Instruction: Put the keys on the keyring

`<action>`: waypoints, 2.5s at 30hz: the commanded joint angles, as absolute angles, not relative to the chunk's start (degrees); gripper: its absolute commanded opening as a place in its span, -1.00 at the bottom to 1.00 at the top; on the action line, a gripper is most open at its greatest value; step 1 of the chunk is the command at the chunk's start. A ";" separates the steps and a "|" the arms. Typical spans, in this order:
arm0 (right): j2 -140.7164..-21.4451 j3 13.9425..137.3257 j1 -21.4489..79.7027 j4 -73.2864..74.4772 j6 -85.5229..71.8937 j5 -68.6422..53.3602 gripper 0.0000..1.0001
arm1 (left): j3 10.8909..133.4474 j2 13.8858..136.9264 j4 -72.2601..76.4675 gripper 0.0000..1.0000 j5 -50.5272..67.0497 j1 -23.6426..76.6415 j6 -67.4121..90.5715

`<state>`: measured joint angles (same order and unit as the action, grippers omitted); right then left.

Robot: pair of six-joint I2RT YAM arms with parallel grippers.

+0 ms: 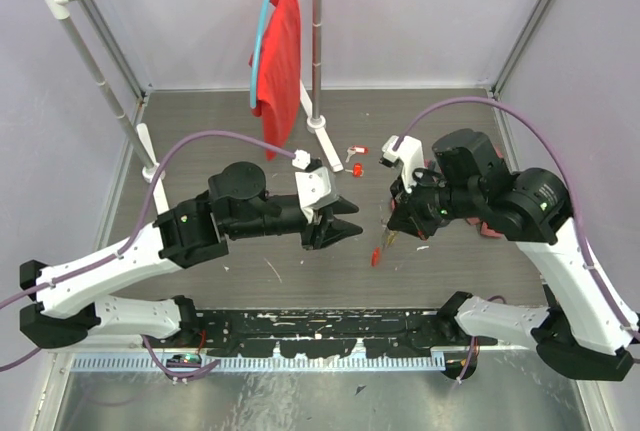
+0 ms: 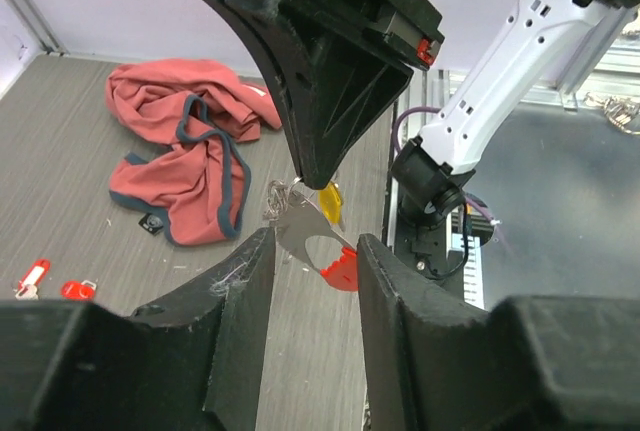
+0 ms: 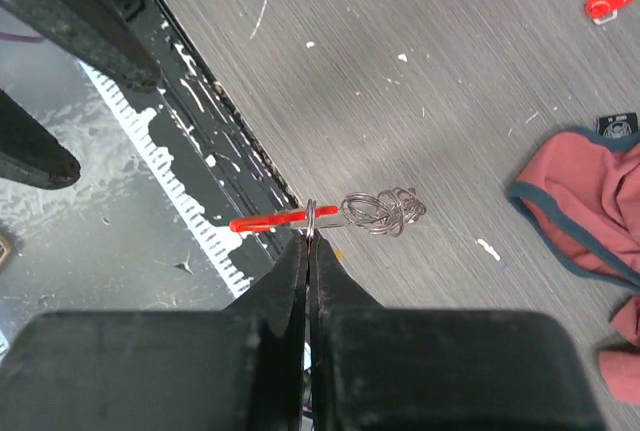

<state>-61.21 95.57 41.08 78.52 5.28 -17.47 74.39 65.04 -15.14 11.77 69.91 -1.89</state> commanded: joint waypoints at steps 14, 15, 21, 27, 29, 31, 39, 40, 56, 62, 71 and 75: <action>-60.50 93.83 47.79 72.08 6.83 -18.45 -0.99 | 79.40 70.79 -19.96 -0.36 14.33 69.96 -5.69; -60.45 93.67 47.81 72.14 7.27 -18.80 -0.99 | 80.01 71.10 -20.62 -0.39 14.49 69.96 -6.16; -59.89 93.24 47.86 71.91 9.66 -21.55 -0.99 | 83.55 72.33 -26.09 -0.46 15.19 69.96 -10.04; -59.26 93.01 47.83 71.63 10.55 -22.94 -0.99 | 87.58 75.81 -32.00 -0.48 17.77 69.96 -12.94; -59.22 92.99 47.82 71.63 10.55 -23.02 -0.99 | 88.78 76.58 -33.75 -0.48 18.48 69.96 -13.41; -59.04 92.90 47.83 71.42 10.55 -23.16 -0.98 | 89.63 77.20 -35.05 -0.48 19.00 69.97 -13.77; -58.58 93.03 47.81 70.94 10.33 -23.82 -0.99 | 89.95 77.83 -35.62 -0.49 18.82 69.96 -14.15; -58.55 92.99 47.81 70.89 10.39 -23.88 -0.98 | 89.99 77.94 -35.52 -0.49 18.90 69.96 -14.11; -58.27 92.24 47.84 69.30 10.28 -23.63 -0.99 | 90.52 78.83 -33.78 -0.50 21.28 70.27 -12.86; -57.81 91.35 47.82 68.27 10.06 -23.14 -0.99 | 90.82 79.32 -33.44 -0.55 21.40 70.49 -12.70; -57.39 90.79 47.81 66.02 9.76 -21.53 -0.98 | 91.05 79.56 -32.96 -0.58 22.06 70.72 -12.43; -57.16 90.75 47.81 65.67 9.76 -21.47 -0.99 | 90.90 79.64 -33.05 -0.77 21.94 70.71 -12.44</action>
<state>-57.65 90.37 47.53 71.70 9.30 -22.28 89.30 79.02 -34.54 20.03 70.02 -13.32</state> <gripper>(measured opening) 0.036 0.150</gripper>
